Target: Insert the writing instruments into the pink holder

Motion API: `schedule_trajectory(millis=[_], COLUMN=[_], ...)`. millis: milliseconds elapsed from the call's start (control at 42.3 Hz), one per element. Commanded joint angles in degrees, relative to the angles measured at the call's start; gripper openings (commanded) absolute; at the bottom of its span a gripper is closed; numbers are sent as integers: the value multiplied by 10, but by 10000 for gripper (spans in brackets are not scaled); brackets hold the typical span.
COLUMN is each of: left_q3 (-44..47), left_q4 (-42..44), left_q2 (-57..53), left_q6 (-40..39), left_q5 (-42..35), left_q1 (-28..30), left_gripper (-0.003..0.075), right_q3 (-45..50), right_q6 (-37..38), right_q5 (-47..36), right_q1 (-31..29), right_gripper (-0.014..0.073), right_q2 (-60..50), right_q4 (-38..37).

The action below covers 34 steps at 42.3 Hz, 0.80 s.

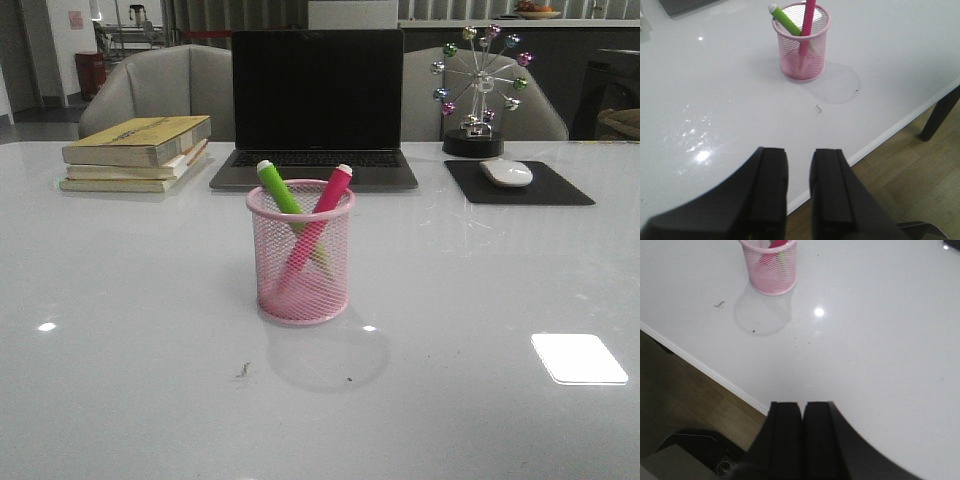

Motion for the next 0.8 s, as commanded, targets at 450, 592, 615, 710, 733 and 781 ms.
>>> schedule_trajectory(millis=[450,592,615,710,733,781], left_q3=[-16,-11,-11,3,11,33], left_q4=[6,10,31,43,43,43], left_q2=[2,-11,-16,-51,-60,-84], left_q6=[-7,-7,-6,-6,-6,-6], left_q5=[-38,-42,-42,-63,-76,-114], left_q1=[-1,2,12,61,75,111], left_gripper=[91,92,91,92,92,92], right_q3=[-16,-16,-16,-16,-16,-16], right_q6=[-4,-4,-4,-4,-4,-4], right_q5=[-36,-36,-36,-36,-36,-36], right_q1=[-3,-3,-3,-3,-3,-3], right_gripper=[28,28,28,28,28,28], right_q2=[-1,-1,-1,-1,-1,-1], right_q4=[-11,-11,-11,-11,-11,-11])
